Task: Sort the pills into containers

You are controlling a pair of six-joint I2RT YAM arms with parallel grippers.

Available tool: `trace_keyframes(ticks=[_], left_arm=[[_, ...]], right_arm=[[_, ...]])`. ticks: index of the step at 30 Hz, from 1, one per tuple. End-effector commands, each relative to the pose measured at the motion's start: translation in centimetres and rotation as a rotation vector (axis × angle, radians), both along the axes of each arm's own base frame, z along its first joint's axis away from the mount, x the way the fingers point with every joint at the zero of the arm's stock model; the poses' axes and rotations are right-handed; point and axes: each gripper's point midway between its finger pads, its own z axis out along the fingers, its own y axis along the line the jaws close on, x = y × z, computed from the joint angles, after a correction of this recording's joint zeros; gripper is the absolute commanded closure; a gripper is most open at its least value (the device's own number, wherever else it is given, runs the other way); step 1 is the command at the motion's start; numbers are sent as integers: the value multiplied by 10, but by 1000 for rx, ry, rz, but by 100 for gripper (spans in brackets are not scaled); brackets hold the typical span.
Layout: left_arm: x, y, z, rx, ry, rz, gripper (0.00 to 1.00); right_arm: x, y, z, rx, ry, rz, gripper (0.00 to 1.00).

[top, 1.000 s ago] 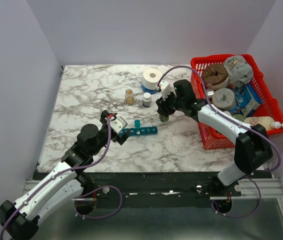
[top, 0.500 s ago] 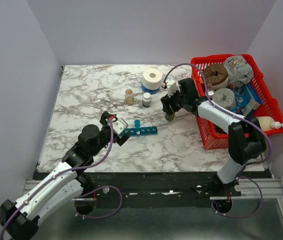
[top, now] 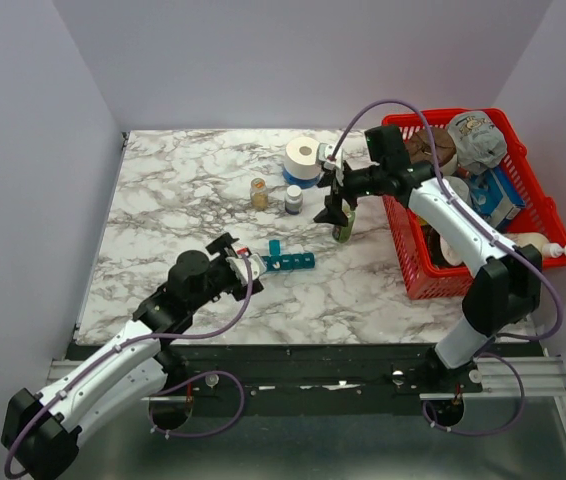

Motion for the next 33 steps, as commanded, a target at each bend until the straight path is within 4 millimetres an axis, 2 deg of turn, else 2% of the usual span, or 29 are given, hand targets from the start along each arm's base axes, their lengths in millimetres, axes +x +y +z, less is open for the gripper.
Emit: trace_keyframes(ticks=[1, 2, 4, 5, 6, 7, 8, 9, 10, 14, 18, 19, 20, 23, 26, 33], left_arm=[[-11, -3, -43, 204, 29, -149, 2], [-12, -6, -46, 217, 44, -179, 3], [-14, -6, -66, 276, 112, -218, 4], [-12, -8, -67, 287, 117, -233, 5], [-11, -7, -73, 298, 145, -249, 6], [-9, -5, -86, 340, 178, -263, 7], [-3, -5, -85, 345, 188, -261, 9], [0, -4, -90, 356, 206, -266, 10], [6, 1, -99, 365, 249, -256, 11], [30, 4, -94, 333, 247, -252, 13], [32, 2, -103, 336, 327, -301, 16], [31, 1, -113, 342, 370, -315, 16], [29, 0, -117, 341, 394, -329, 18], [31, 3, -129, 365, 447, -326, 19], [34, 5, -138, 375, 469, -318, 19], [49, 8, -148, 404, 472, -274, 25]], right_arm=[[-66, 22, -13, 55, 113, 418, 0], [-66, 25, -11, 72, 122, 428, 0], [-67, 31, -16, 87, 174, 404, 1], [-59, 36, -13, 98, 143, 390, 1], [-59, 37, -14, 104, 185, 351, 1], [-59, 38, -21, 105, 212, 328, 1], [-50, 41, -20, 111, 192, 301, 1], [-50, 42, -19, 113, 237, 267, 1], [-48, 43, -20, 110, 257, 252, 1], [-43, 46, -23, 110, 312, 225, 2], [-40, 49, -32, 104, 378, 198, 3], [-38, 50, -37, 98, 395, 186, 5], [-30, 51, -41, 89, 395, 155, 12], [-16, 53, -50, 80, 485, 26, 23], [-10, 55, -54, 88, 507, -20, 30], [-8, 58, -61, 93, 551, -43, 34]])
